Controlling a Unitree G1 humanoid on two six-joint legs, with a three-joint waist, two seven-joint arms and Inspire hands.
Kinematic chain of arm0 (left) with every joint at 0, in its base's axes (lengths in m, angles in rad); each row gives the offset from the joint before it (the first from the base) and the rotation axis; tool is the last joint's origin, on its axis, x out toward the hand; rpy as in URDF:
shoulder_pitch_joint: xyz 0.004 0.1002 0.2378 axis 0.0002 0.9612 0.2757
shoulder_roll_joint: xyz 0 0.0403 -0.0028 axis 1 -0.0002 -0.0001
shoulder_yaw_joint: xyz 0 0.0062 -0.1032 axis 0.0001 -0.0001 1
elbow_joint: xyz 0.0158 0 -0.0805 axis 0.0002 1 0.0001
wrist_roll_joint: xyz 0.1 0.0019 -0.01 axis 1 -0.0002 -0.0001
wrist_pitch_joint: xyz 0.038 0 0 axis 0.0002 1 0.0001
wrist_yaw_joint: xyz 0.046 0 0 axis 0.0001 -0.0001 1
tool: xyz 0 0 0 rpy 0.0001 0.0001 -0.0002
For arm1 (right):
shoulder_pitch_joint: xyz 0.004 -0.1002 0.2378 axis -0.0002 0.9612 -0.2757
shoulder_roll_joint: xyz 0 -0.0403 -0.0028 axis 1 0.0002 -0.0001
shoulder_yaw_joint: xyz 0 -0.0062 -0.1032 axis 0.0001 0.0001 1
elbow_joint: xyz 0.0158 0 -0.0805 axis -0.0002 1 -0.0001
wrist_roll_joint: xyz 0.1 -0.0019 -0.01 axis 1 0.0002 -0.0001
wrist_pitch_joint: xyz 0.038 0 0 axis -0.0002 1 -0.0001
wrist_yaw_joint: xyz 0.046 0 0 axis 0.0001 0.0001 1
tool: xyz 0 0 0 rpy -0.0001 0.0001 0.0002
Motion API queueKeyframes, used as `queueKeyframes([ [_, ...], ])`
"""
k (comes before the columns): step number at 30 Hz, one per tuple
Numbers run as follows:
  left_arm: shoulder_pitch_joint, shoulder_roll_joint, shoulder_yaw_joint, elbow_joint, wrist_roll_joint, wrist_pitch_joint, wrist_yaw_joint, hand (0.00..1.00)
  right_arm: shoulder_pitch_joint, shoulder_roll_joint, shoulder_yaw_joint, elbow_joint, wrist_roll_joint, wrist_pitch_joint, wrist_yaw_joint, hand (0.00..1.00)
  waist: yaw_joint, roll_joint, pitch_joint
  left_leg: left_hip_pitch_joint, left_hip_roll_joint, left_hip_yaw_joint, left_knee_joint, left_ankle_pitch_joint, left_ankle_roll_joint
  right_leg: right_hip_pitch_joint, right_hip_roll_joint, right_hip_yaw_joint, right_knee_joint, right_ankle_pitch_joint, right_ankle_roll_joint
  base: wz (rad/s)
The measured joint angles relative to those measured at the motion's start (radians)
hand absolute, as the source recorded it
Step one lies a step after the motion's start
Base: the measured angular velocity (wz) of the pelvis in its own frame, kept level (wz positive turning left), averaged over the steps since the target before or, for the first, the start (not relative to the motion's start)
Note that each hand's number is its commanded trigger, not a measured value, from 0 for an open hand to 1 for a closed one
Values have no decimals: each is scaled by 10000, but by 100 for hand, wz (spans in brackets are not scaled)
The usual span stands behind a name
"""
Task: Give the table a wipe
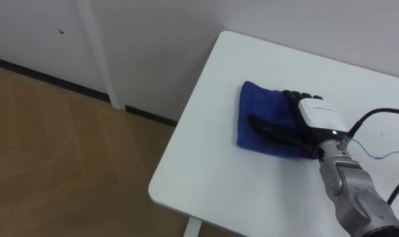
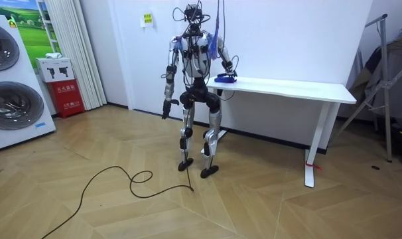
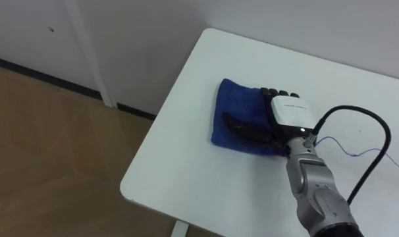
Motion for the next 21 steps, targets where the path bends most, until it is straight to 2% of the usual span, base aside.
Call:
queueKeyframes([
  [9,1,-1,-5,25,-45,61,77,0,-6,-2,373,328,17,216,71,0,113,23,-34,-70,-23,-44,81,2,2,1,-32,-107,10,0,0,1],
  [16,51,-12,-6,-5,-4,68,27,0,-143,-73,228,1344,46,262,-27,0,235,100,-200,-138,-49,-319,155,6,8,123,-51,-427,22,-3,4,13],
  [17,66,-12,-6,-5,-4,70,-16,0,-167,-73,221,1436,49,265,-46,69,247,118,-197,-148,-52,-338,157,6,7,140,-55,-452,26,-3,4,4],
  [18,78,-12,-6,-8,-8,71,-30,0,-166,-73,220,1435,49,267,-46,100,247,117,-196,-157,-54,-345,153,6,7,139,-57,-461,26,-3,5,6],
  [21,43,-16,-6,-11,-25,70,-143,0,-172,-73,221,1616,38,257,-362,100,248,128,-171,-343,-94,-399,219,12,15,36,-77,-494,-4,-6,9,5],
])
